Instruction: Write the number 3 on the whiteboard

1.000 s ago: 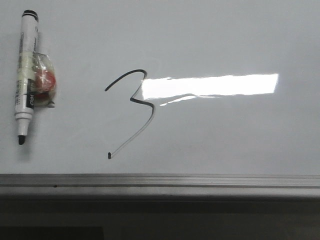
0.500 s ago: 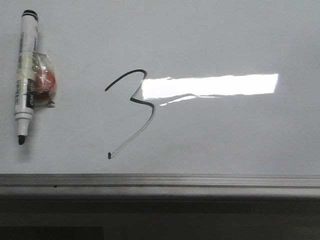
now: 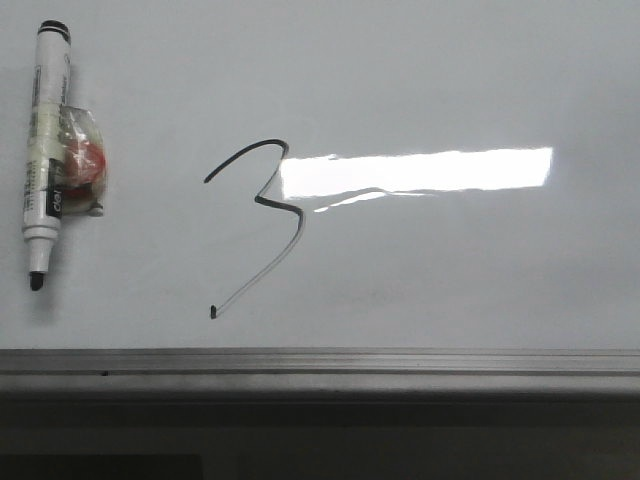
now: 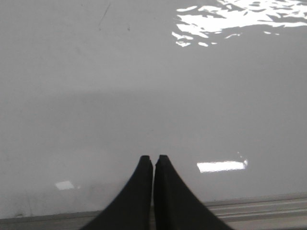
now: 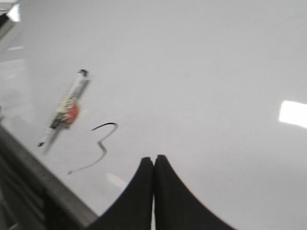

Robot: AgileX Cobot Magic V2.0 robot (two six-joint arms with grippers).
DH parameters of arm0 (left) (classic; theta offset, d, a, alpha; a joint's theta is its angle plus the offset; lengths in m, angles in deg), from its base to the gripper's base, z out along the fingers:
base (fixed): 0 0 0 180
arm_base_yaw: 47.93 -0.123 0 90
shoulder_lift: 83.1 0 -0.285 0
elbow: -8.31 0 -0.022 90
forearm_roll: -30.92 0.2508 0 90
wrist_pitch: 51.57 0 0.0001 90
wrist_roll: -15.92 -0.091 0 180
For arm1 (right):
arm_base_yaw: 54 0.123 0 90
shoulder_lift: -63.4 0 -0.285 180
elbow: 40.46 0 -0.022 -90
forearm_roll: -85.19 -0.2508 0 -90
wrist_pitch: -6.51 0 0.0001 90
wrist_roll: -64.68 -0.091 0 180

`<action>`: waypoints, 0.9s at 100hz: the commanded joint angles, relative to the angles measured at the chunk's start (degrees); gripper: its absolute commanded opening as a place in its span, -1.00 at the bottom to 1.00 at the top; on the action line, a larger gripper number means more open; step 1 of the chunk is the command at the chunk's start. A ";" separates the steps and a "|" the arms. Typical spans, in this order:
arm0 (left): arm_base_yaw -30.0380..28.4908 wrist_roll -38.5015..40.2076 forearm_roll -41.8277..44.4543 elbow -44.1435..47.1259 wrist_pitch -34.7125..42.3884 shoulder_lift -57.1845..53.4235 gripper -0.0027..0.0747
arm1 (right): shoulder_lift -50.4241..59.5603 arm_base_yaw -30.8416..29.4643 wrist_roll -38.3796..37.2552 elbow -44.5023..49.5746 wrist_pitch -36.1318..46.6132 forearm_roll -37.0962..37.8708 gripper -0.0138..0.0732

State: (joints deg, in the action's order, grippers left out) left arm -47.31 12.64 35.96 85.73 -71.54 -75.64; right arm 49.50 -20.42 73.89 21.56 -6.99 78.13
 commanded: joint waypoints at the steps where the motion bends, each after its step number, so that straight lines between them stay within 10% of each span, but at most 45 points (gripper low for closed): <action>1: -0.11 0.56 -0.50 2.01 2.75 -1.43 -0.98 | -0.42 -6.74 -4.72 -1.41 4.73 3.21 -0.80; 39: -0.11 0.56 -0.50 2.01 2.75 -1.43 -0.98 | 2.67 -35.37 -8.17 5.97 4.81 7.06 -0.80; 90: -0.11 0.56 -0.50 2.01 2.75 -1.43 -0.98 | 7.49 -37.65 -13.91 17.17 0.18 9.51 -0.80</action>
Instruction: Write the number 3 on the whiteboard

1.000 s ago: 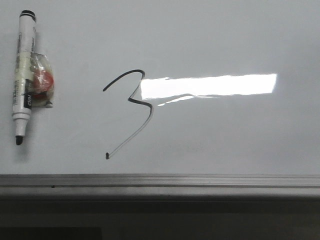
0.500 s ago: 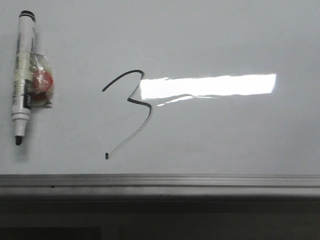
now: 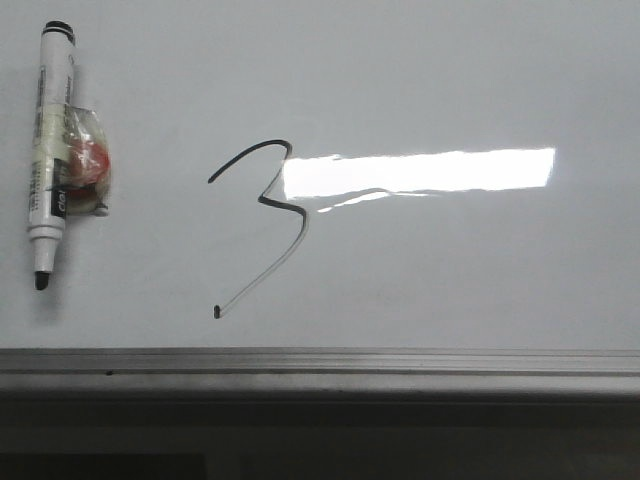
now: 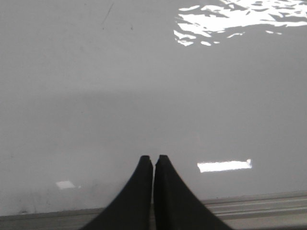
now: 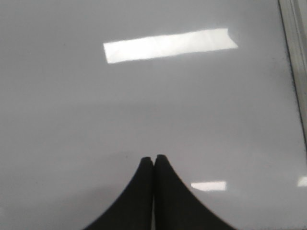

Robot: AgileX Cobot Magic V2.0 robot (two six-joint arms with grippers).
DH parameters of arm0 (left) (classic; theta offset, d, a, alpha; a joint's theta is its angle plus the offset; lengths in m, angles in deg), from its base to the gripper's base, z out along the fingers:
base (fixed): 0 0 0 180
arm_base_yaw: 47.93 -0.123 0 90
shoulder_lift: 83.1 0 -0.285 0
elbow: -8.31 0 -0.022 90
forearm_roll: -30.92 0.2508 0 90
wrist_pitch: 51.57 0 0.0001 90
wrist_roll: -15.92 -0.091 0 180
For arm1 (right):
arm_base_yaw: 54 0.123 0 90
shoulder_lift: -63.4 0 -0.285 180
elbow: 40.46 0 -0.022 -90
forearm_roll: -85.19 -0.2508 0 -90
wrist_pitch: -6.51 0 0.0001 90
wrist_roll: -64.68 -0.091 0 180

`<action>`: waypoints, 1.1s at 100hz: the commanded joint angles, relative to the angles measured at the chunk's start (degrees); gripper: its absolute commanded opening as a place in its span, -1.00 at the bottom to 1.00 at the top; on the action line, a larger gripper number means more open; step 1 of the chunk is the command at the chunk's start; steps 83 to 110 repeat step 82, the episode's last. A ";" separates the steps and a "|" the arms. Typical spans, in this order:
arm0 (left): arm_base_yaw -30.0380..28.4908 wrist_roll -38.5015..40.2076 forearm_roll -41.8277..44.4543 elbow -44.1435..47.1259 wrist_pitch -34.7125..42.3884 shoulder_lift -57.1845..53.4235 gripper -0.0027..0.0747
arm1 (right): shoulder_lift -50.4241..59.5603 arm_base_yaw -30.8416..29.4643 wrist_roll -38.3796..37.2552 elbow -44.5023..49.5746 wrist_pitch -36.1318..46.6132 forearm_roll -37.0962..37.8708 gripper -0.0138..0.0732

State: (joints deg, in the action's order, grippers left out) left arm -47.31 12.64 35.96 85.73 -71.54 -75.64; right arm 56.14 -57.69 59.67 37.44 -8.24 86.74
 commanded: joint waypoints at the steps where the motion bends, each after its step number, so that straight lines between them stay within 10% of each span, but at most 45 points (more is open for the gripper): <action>1: -0.11 0.56 -0.50 2.01 2.75 -1.43 -0.98 | 0.86 -0.38 0.31 1.29 1.13 0.90 -0.80; 110: -0.11 0.56 -0.50 2.01 2.75 -1.43 -0.98 | 0.86 -0.38 0.31 1.29 -3.18 0.80 -0.80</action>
